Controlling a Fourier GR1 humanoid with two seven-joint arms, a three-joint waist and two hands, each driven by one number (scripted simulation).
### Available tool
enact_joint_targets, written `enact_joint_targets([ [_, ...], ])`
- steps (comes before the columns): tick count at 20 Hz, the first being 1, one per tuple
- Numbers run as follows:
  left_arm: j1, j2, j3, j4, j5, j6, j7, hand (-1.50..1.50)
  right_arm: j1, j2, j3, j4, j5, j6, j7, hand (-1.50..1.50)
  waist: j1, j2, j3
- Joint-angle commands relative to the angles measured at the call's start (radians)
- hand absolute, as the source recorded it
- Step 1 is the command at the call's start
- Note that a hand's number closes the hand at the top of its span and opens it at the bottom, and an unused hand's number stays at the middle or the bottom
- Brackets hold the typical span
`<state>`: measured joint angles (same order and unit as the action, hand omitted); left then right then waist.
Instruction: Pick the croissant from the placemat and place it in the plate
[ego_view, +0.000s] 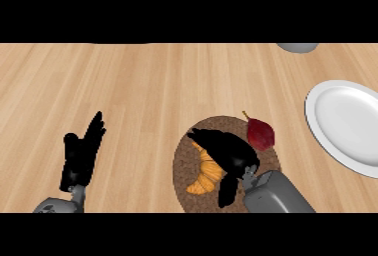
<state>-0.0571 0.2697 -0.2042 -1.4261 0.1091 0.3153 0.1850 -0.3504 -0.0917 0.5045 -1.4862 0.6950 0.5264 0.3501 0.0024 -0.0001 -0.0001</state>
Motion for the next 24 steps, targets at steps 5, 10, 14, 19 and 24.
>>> enact_joint_targets([
  [5,0.005,-0.011,0.077,-0.015,-0.03,-0.072,0.015,0.0,-0.085,0.048,-0.105,0.135,0.053,0.037,-0.08,-1.5,0.002,0.0,0.0],
  [10,0.02,-0.059,0.086,0.003,-0.068,-0.082,-0.021,0.0,0.056,0.074,-0.006,0.102,0.139,-0.045,-0.1,-1.5,-0.001,0.0,0.0],
  [14,0.007,-0.092,0.083,0.012,-0.087,-0.06,-0.005,0.0,0.021,0.031,-0.016,0.127,0.191,-0.099,-0.203,1.5,-0.001,0.0,0.0],
  [19,0.013,-0.062,0.109,-0.092,-0.092,-0.093,0.093,0.0,0.069,0.051,0.002,0.04,0.235,-0.102,-0.199,1.5,-0.002,-0.001,0.0],
  [24,0.027,-0.065,0.092,-0.073,-0.101,-0.098,0.059,0.0,-0.078,0.003,-0.29,0.22,0.226,-0.222,-0.099,1.5,0.003,0.005,0.001],
])
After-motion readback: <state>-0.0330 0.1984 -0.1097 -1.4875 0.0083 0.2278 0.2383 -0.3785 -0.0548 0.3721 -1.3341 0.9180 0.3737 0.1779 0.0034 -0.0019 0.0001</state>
